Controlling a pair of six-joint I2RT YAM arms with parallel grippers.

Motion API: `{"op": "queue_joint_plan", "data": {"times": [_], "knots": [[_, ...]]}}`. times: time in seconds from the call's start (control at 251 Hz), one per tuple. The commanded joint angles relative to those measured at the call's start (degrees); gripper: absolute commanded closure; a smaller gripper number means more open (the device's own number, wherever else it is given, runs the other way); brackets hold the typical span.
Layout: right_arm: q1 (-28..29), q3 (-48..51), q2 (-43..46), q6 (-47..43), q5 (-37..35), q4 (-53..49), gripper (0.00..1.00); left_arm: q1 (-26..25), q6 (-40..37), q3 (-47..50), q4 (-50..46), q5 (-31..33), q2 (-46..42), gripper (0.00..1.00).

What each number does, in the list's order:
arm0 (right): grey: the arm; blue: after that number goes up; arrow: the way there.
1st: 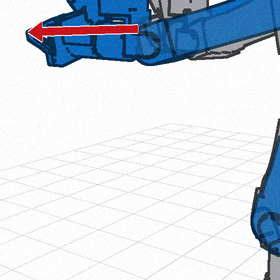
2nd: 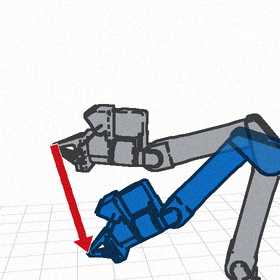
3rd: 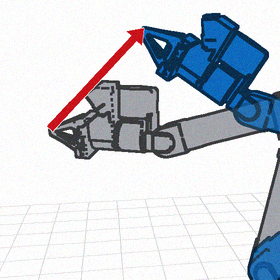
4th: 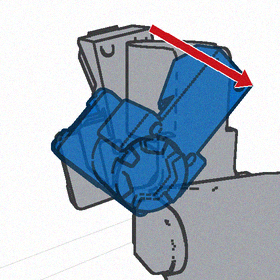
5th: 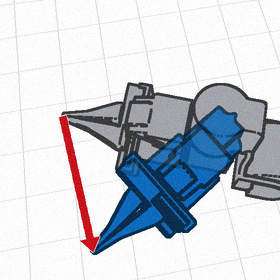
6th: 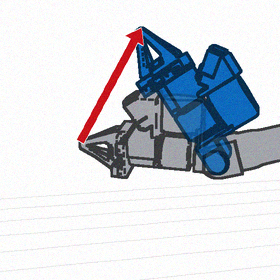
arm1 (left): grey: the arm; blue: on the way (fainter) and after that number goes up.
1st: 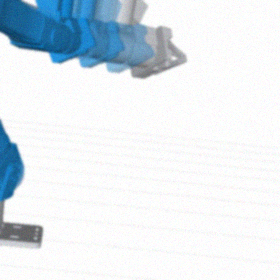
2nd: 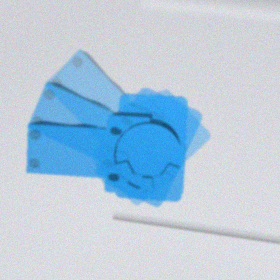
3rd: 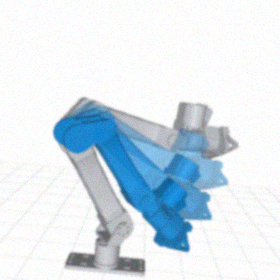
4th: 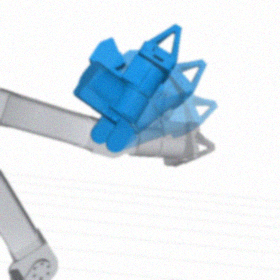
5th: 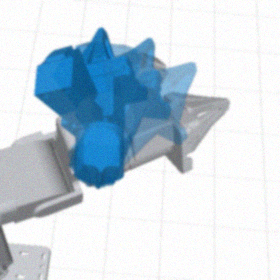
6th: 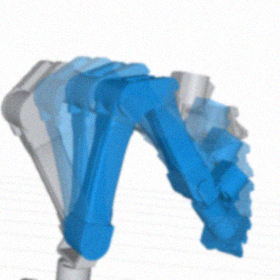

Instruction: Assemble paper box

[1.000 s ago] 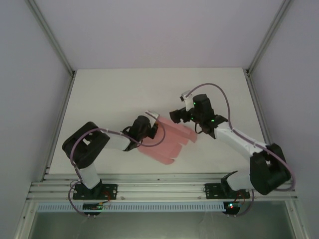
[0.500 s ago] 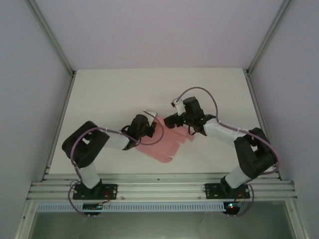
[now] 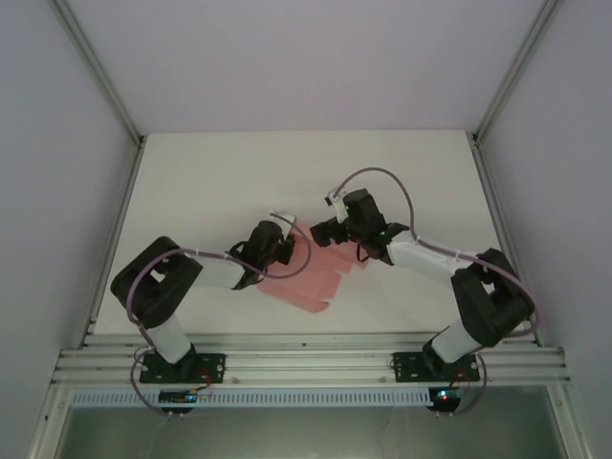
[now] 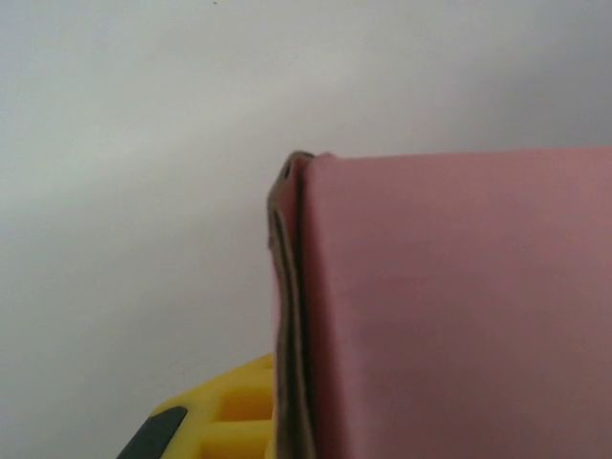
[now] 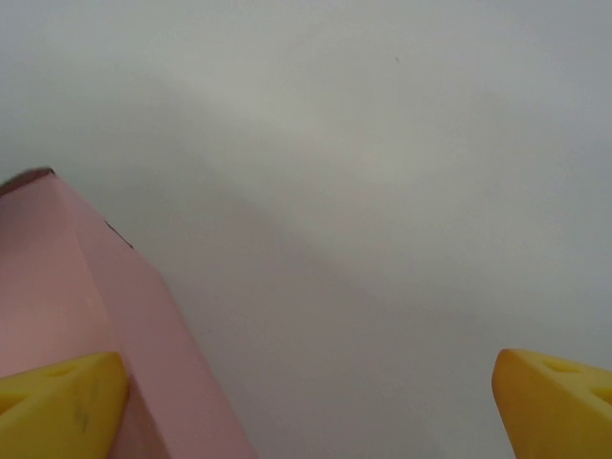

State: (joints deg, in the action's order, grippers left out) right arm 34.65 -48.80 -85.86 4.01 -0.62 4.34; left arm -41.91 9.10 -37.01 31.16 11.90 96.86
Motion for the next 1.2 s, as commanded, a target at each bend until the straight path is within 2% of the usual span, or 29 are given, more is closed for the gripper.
{"op": "queue_joint_plan", "data": {"times": [0.0,0.14,0.267,0.383,0.663,0.862,1.01,1.114,1.197], "knots": [[-1.15,5.01,9.59,9.02,-4.41,0.6,0.0,-0.58,4.43,-1.36,-3.27,4.01,-4.37,1.0],[-4.11,11.51,20.03,15.14,-1.74,8.75,0.0,-0.71,7.59,-0.52,-4.06,4.07,-8.35,1.0],[-4.95,11.98,24.08,14.1,-1.24,3.81,0.0,-0.72,9.16,-0.93,-6.79,4.15,-10.33,1.0],[-5.39,11.85,25.01,12.9,-2.04,-0.13,0.0,-0.7,10.4,-1.98,-9.28,3.86,-11.07,1.0],[-6.14,13.37,24.3,8.39,3.5,-1.53,0.0,-0.58,12.87,-4.38,-13.06,4.01,-11.43,1.0],[-6.45,13.83,22.87,6.0,1.74,-3.89,0.0,-0.54,12.95,-4.86,-13.55,1.71,-12.54,1.0],[-6.59,15.48,20.9,6.61,2.06,3.16,0.0,-0.58,11.38,-3.88,-10.39,-4.71,-13.1,1.0],[-6.77,18.43,19.34,8.33,6.98,13.77,0.0,-0.79,11.0,-3.9,-8.81,-9.26,-12.58,1.0],[-6.88,21.77,18.45,11.35,7.95,24.47,0.0,-1.49,10.2,-4.46,-9.05,-10.51,-11.98,1.0]]}}
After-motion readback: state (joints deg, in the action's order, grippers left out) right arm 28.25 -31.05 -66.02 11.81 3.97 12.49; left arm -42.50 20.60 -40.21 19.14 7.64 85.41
